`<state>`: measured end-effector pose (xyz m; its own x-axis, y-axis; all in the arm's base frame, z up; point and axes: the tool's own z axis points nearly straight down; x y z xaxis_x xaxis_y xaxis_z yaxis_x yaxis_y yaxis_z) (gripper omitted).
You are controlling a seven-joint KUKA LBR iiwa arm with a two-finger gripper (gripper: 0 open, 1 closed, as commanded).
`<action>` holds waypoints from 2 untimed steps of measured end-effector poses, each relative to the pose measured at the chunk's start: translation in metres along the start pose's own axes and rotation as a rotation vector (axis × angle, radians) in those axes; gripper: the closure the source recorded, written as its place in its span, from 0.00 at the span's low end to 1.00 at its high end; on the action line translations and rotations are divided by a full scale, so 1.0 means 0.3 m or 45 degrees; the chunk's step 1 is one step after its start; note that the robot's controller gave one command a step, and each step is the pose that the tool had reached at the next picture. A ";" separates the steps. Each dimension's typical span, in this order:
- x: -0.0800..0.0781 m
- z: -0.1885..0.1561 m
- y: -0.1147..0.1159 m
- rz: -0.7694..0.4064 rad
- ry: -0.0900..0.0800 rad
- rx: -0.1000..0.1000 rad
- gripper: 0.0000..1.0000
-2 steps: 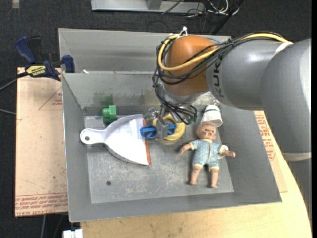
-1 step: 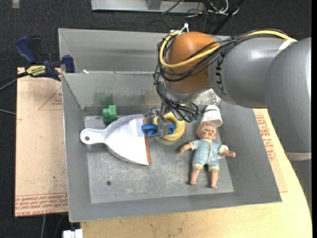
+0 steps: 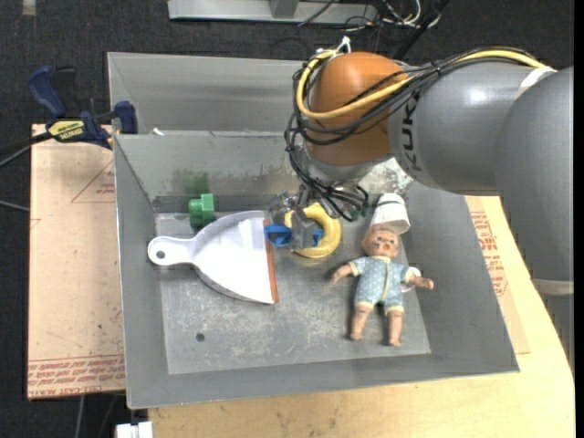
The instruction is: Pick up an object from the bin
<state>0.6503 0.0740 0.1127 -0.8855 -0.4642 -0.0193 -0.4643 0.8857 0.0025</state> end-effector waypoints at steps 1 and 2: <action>-0.002 -0.053 0.000 0.000 -0.002 0.000 1.00; -0.007 -0.090 -0.001 0.001 -0.008 0.003 1.00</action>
Offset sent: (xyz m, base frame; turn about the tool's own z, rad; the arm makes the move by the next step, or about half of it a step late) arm -0.0001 0.0000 0.0378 0.0000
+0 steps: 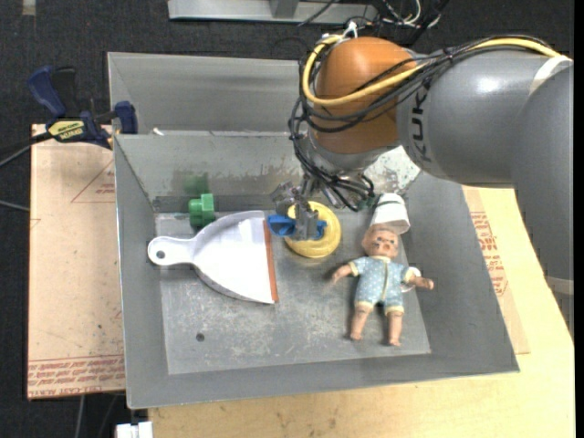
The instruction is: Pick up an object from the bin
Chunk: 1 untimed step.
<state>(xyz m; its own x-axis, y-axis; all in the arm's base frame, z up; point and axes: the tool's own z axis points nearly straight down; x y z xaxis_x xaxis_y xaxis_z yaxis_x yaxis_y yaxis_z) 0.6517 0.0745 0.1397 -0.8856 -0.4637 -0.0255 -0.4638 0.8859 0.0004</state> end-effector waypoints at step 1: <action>-0.001 -0.018 0.001 0.001 0.000 -0.001 1.00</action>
Offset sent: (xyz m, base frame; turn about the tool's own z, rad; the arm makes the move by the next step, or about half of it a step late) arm 0.0000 0.0001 0.0603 0.0000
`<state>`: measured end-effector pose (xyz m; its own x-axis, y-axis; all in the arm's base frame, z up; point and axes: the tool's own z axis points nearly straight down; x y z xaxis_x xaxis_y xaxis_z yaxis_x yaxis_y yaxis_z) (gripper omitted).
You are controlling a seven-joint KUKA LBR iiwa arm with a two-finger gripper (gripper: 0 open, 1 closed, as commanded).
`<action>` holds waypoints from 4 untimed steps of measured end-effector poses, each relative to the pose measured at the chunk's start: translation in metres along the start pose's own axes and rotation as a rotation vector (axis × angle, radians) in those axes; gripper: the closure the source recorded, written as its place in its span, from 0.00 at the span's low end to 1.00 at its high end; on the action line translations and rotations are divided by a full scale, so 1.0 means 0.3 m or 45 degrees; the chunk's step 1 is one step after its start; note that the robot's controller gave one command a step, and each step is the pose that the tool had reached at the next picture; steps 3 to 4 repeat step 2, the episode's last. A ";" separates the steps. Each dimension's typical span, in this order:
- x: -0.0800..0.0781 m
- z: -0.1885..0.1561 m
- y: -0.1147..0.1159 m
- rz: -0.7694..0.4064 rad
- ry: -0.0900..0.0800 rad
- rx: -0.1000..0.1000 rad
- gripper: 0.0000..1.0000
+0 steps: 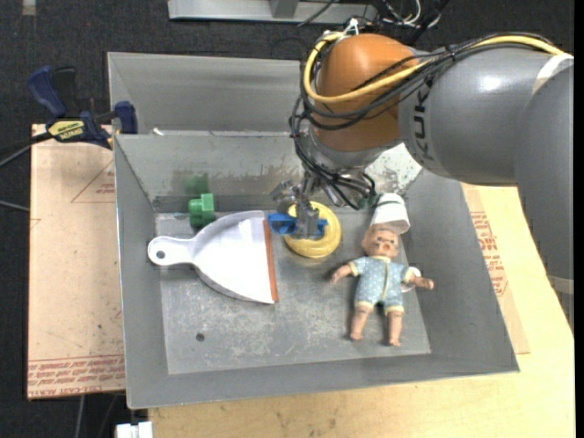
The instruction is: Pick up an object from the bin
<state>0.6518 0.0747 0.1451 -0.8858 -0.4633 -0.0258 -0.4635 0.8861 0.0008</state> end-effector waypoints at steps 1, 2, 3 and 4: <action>0.002 -0.028 0.002 0.000 0.005 -0.002 1.00; 0.002 -0.081 0.003 0.000 0.006 -0.003 1.00; 0.002 -0.081 0.003 0.000 0.006 -0.003 1.00; 0.002 -0.081 0.003 0.000 0.006 -0.003 1.00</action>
Offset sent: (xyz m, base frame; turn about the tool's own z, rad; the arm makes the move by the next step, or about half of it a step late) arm -0.0001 0.0000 0.0171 0.0000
